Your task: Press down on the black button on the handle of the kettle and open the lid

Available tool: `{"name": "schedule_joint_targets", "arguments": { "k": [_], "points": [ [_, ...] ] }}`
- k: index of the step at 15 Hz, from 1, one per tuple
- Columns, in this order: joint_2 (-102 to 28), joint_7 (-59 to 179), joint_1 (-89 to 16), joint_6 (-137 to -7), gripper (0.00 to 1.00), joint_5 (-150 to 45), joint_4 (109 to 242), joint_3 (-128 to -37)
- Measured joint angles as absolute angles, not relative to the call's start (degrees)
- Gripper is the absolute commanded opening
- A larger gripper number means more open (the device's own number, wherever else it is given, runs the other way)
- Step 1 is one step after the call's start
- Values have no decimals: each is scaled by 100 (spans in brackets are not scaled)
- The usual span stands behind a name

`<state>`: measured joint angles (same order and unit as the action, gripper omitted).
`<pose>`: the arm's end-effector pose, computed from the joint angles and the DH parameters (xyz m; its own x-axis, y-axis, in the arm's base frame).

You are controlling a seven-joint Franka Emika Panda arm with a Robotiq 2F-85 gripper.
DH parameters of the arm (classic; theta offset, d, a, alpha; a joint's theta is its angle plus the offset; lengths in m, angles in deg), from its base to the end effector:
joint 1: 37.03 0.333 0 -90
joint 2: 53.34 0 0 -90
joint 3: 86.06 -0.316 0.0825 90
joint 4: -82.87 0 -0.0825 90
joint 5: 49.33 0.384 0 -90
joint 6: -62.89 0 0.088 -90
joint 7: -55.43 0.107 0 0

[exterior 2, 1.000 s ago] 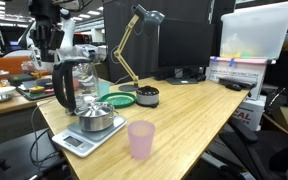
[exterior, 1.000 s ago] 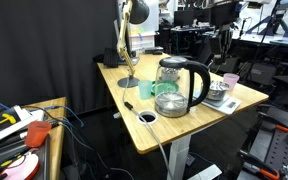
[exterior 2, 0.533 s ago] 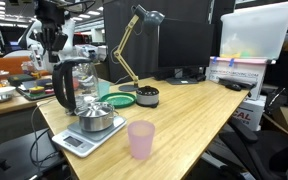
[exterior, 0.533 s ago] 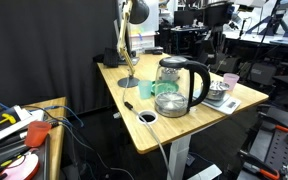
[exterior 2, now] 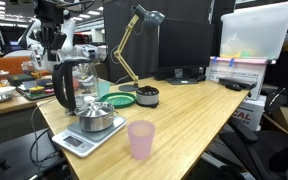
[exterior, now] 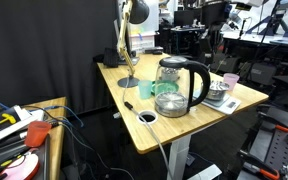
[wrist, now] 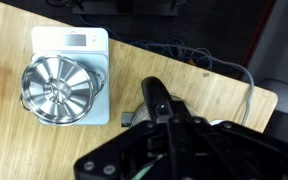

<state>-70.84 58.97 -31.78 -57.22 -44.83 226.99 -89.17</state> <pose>0.4116 0.0640 0.3799 0.9923 0.0395 -0.1170 0.0350 -0.9986 -0.0395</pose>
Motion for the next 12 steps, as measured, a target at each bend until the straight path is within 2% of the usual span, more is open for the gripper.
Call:
{"name": "schedule_joint_targets", "arguments": {
  "k": [12],
  "points": [
    [-6916,6062,-3212,-5709,0,-4485,22774,-8911]
  ]
}}
